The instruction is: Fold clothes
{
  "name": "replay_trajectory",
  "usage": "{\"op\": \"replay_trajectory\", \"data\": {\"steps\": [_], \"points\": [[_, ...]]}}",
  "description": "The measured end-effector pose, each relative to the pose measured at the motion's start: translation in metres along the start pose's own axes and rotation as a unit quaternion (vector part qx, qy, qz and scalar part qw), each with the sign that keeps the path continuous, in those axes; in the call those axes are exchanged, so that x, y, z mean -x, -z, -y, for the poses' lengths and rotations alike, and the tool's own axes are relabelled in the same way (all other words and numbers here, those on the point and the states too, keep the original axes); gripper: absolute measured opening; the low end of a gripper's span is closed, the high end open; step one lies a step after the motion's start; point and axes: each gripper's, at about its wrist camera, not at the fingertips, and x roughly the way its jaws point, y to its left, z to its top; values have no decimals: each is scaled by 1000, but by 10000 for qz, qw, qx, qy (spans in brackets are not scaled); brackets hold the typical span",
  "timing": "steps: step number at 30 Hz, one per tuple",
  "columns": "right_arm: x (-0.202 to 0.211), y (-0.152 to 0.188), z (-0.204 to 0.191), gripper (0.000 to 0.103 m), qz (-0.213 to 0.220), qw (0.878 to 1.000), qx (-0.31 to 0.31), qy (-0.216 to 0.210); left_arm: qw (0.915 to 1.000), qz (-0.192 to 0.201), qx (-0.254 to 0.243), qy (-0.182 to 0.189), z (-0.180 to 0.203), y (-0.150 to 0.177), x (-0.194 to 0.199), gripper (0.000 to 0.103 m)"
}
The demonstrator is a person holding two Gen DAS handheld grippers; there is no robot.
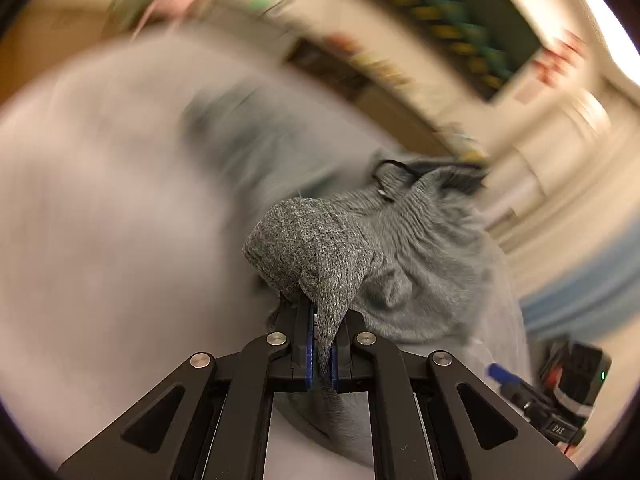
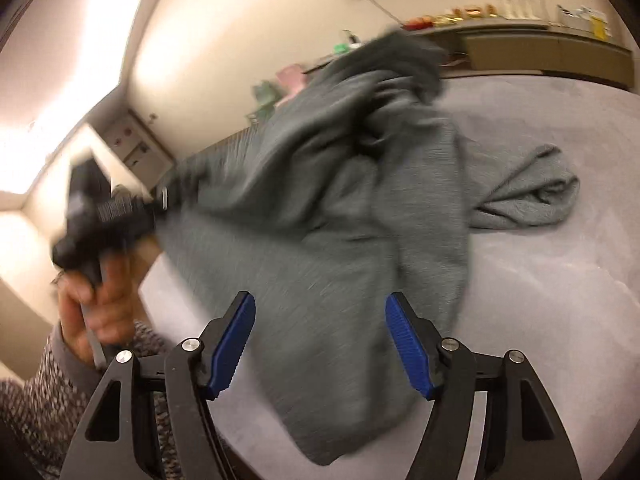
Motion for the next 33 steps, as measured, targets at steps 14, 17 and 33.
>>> {"op": "replay_trajectory", "data": {"steps": [14, 17, 33], "points": [[-60, -105, 130, 68, -187, 9542, -343, 2967, 9927, 893, -475, 660, 10, -7, 31, 6], [-17, -137, 113, 13, 517, 9373, 112, 3446, 9872, 1188, -673, 826, 24, -23, 46, 5], [65, -128, 157, 29, -437, 9103, 323, 4104, 9790, -902, -1826, -34, 46, 81, 15, 33]]}}
